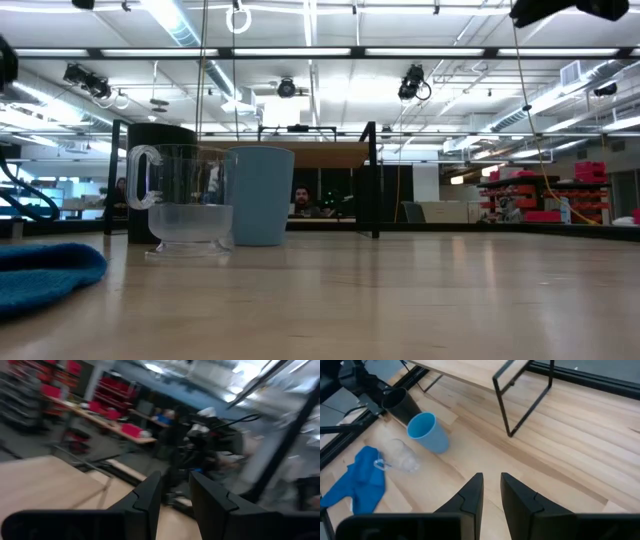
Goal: Stack small to large cups/mugs on shelf
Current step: Put the transparent mug on the shelf
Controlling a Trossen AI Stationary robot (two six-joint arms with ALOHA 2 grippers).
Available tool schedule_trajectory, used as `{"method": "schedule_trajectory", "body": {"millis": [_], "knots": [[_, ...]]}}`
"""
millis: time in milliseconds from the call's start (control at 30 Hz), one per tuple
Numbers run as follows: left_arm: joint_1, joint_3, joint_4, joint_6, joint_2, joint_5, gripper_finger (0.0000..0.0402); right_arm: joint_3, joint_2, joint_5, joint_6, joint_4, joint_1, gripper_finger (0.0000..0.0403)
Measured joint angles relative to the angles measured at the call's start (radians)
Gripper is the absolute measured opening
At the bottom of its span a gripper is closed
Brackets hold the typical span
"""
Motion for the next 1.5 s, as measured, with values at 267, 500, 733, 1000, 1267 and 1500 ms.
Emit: {"method": "schedule_trajectory", "body": {"millis": [267, 500, 733, 1000, 1267, 1500], "knots": [[-0.001, 0.362, -0.247, 0.019, 0.331, -0.236, 0.0094, -0.070, -0.071, 0.000, -0.060, -0.004, 0.000, 0.0073], [0.000, 0.601, -0.571, -0.162, 0.485, -0.261, 0.0094, -0.070, -0.080, -0.013, -0.122, -0.012, 0.000, 0.0073], [0.082, 0.667, -1.158, -0.904, 0.497, 0.234, 0.0093, -0.070, -0.080, -0.055, -0.205, -0.012, 0.000, 0.0073], [0.211, 0.638, -1.353, -1.323, 0.503, 0.779, 0.0093, -0.070, -0.094, -0.077, -0.219, -0.011, 0.000, 0.0073], [0.391, 0.637, -1.434, -1.417, 0.618, 0.961, 0.0085, -0.070, -0.094, -0.080, -0.218, -0.011, 0.000, 0.0073], [0.518, 0.637, -1.380, -1.325, 0.782, 1.143, 0.0074, -0.070, -0.093, -0.090, -0.212, -0.011, 0.000, 0.0073]]}}
